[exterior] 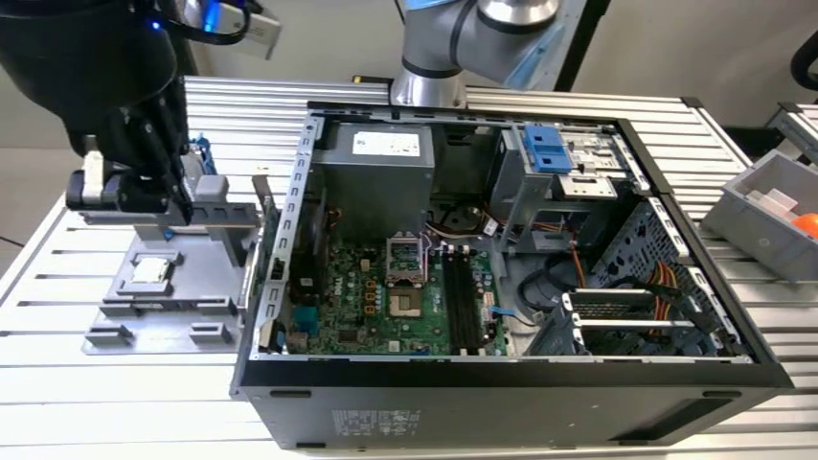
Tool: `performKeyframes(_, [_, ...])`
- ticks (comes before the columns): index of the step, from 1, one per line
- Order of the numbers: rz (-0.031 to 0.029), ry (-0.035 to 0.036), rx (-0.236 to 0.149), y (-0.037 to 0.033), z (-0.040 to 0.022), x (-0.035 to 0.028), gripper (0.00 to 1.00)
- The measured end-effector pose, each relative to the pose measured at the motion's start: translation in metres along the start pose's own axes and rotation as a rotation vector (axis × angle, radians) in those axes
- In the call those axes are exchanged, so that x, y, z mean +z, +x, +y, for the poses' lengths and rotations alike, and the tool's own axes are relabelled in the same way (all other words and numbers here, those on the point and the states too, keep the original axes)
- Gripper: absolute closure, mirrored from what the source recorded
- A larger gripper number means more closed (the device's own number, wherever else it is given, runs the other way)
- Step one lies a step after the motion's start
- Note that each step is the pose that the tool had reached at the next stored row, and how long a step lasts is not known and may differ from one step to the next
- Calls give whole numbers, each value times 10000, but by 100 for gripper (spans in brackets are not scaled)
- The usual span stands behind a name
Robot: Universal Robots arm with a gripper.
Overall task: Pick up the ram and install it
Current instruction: 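Pick up the ram and move it above insertion slot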
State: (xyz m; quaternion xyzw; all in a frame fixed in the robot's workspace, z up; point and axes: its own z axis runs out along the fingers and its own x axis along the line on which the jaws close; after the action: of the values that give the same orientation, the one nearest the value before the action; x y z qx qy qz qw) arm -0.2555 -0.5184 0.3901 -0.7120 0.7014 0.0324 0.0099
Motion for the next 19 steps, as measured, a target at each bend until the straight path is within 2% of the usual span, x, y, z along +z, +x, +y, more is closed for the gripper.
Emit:
performKeyframes(8, [0,-79,6,5,-363,-12,100])
performKeyframes(19, [-1,-139,8,12,-866,-29,100])
